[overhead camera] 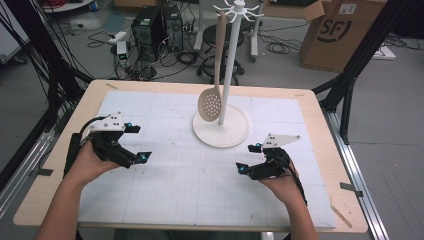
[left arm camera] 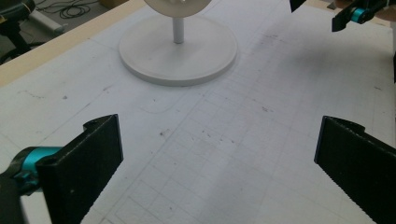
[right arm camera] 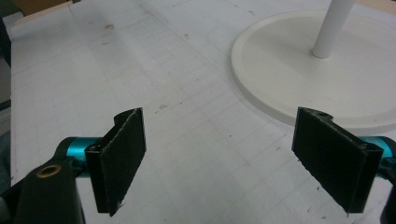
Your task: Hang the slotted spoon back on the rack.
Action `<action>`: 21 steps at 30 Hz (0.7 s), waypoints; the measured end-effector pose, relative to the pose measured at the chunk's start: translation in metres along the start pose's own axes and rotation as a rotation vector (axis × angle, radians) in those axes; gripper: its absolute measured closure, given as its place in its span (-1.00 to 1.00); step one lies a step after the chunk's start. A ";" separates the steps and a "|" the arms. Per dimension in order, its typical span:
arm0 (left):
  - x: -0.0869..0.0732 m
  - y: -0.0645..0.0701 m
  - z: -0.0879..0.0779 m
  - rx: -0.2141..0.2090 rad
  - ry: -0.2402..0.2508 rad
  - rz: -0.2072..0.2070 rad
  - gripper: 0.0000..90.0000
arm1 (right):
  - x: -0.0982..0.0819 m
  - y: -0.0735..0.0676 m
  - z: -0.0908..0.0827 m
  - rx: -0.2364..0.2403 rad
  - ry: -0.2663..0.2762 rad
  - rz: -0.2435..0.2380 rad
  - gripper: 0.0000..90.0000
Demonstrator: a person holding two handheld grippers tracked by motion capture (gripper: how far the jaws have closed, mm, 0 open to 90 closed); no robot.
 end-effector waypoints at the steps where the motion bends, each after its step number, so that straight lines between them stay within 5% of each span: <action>1: -0.003 0.002 0.000 -0.001 0.008 0.001 -0.96 | 0.000 0.000 0.001 0.000 -0.003 -0.001 -0.63; 12: -0.022 0.016 -0.004 0.004 0.036 -0.025 -0.96 | 0.001 0.002 -0.006 0.005 0.020 0.004 -0.63; 21: -0.025 0.016 0.002 0.021 0.033 -0.005 -0.96 | -0.002 0.004 -0.011 0.004 0.020 0.008 -0.63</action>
Point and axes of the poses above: each handheld gripper's, and its own axes: z roughly forward along the jaws, x roughly out of its top, y roughly to its right, the point moved 1 cm from there along z, roughly forward along the jaws, and after that the axes turned 13 degrees about z, right-handed, at the moved point
